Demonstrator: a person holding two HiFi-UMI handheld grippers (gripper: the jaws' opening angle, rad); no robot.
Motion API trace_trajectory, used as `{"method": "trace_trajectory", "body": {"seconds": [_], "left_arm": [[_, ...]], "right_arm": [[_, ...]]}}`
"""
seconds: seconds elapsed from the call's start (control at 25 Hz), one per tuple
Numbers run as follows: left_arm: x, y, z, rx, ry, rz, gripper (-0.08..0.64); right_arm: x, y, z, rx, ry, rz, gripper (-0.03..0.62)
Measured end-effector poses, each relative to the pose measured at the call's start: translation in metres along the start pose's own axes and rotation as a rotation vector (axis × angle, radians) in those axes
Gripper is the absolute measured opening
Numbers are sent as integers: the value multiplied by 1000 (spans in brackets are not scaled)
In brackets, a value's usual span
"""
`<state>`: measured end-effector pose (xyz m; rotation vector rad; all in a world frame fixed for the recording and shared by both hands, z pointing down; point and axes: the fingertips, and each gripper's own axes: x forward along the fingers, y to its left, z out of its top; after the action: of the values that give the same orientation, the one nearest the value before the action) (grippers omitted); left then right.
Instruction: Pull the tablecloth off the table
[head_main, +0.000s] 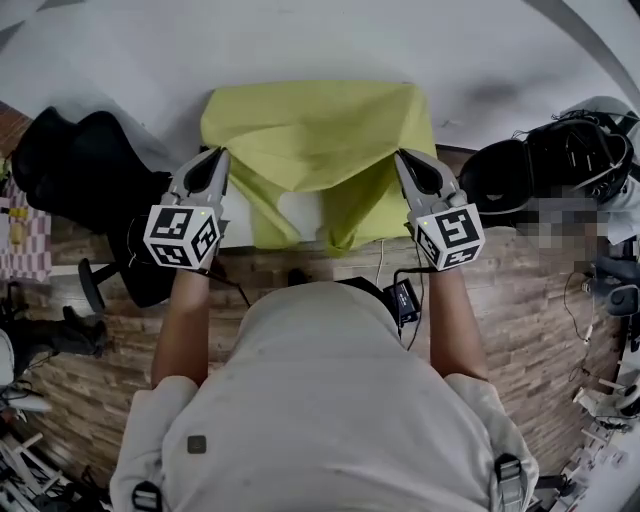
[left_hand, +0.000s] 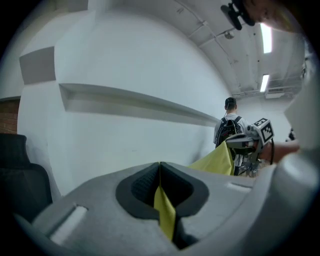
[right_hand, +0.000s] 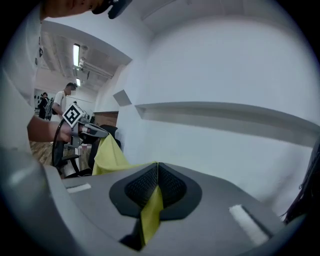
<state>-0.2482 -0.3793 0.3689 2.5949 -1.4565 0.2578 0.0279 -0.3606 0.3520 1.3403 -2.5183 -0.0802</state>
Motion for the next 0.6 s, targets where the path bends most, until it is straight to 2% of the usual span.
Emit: {"method": "trace_trajectory", "body": {"seconds": [0.28, 0.6], "left_arm": [[-37, -32, 47, 28, -84, 44, 6], [-83, -102, 51, 33, -111, 110, 6]], "right_arm": [[-49, 3, 50, -56, -124, 49, 15], [-124, 17, 59, -62, -178, 148, 15]]}}
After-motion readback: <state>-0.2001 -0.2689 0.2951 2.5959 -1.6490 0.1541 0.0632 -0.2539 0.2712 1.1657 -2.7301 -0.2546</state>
